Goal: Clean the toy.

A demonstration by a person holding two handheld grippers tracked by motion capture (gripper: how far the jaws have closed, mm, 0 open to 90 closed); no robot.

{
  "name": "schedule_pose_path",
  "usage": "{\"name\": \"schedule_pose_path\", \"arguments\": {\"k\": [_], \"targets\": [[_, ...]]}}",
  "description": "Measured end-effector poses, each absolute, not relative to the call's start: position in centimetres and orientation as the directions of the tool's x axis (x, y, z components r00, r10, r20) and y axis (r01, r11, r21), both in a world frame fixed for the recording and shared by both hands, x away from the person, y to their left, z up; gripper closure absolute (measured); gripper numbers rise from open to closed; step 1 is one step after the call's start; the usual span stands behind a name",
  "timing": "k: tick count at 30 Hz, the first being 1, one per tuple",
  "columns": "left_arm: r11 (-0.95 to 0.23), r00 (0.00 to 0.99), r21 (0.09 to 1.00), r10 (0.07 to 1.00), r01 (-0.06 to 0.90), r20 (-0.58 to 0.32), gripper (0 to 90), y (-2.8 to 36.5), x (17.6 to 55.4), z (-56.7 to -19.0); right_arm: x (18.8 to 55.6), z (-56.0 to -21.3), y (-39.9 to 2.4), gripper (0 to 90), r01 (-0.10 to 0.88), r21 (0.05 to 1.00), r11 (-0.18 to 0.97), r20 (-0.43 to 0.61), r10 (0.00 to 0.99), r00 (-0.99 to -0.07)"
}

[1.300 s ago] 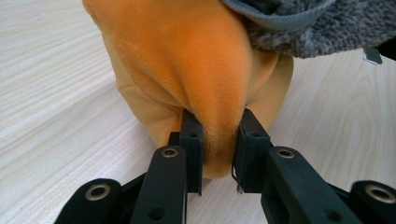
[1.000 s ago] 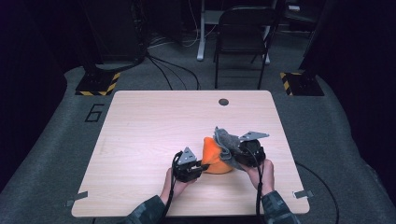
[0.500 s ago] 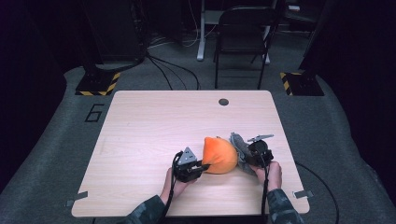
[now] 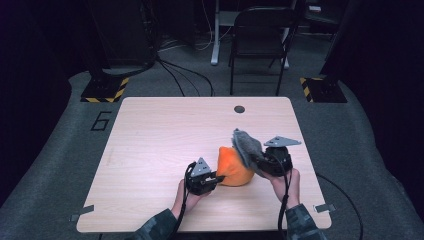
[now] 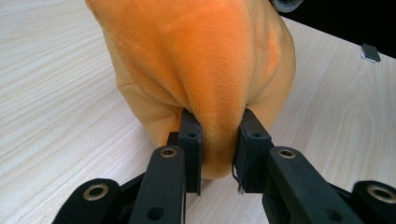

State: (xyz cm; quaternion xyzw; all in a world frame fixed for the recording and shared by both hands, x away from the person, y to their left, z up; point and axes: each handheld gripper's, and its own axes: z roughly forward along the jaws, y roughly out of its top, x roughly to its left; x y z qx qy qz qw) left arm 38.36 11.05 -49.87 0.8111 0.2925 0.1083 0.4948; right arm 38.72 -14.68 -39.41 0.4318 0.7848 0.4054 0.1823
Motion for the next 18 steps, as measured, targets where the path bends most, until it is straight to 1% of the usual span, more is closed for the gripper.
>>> {"name": "schedule_pose_path", "arguments": {"k": [3,4,6,8,9,10,12,13,14,17,18], "targets": [[-0.35,0.81,0.865,0.578,0.359,-0.102,74.9,11.1,38.4,-49.9,38.1,-39.5,-12.3,74.8,0.505,0.8,0.323,0.076,0.782,-0.619],[-0.33,0.801,0.865,0.586,0.377,-0.125,74.8,11.0,38.3,-49.9,38.1,-39.8,-11.6,74.8,0.508,0.788,0.347,0.061,0.777,-0.626],[-0.331,0.798,0.864,0.59,0.38,-0.124,74.6,11.1,38.4,-50.0,38.3,-40.7,-11.0,74.8,0.51,0.772,0.379,0.035,0.776,-0.63],[-0.331,0.798,0.864,0.589,0.38,-0.126,74.4,11.2,38.5,-50.1,38.7,-41.3,-11.2,74.7,0.509,0.76,0.404,-0.003,0.785,-0.619],[-0.331,0.798,0.864,0.589,0.38,-0.126,74.4,11.2,38.5,-50.1,38.7,-41.3,-11.2,74.7,0.509,0.76,0.404,-0.003,0.785,-0.619],[-0.332,0.799,0.864,0.589,0.378,-0.124,74.4,11.2,38.5,-50.1,39.0,-41.6,-12.1,74.7,0.531,0.755,0.385,0.014,0.8,-0.6],[-0.332,0.799,0.865,0.588,0.378,-0.123,74.4,11.2,38.5,-50.1,39.4,-41.9,-13.0,74.7,0.549,0.745,0.379,0.002,0.822,-0.57],[-0.332,0.799,0.865,0.588,0.378,-0.123,74.4,11.2,38.5,-50.1,39.4,-41.9,-13.0,74.7,0.549,0.745,0.379,0.002,0.822,-0.57],[-0.333,0.8,0.865,0.587,0.375,-0.121,74.4,11.2,38.5,-50.1,40.0,-42.7,-14.2,74.7,0.581,0.729,0.363,0.005,0.845,-0.534],[-0.333,0.8,0.863,0.587,0.38,-0.126,74.4,11.2,38.6,-50.1,40.8,-43.8,-15.6,74.6,0.635,0.703,0.32,0.043,0.872,-0.487],[-0.335,0.801,0.862,0.586,0.379,-0.124,74.4,11.2,38.6,-50.1,40.8,-43.8,-15.6,74.6,0.635,0.703,0.32,0.043,0.872,-0.487]]}}
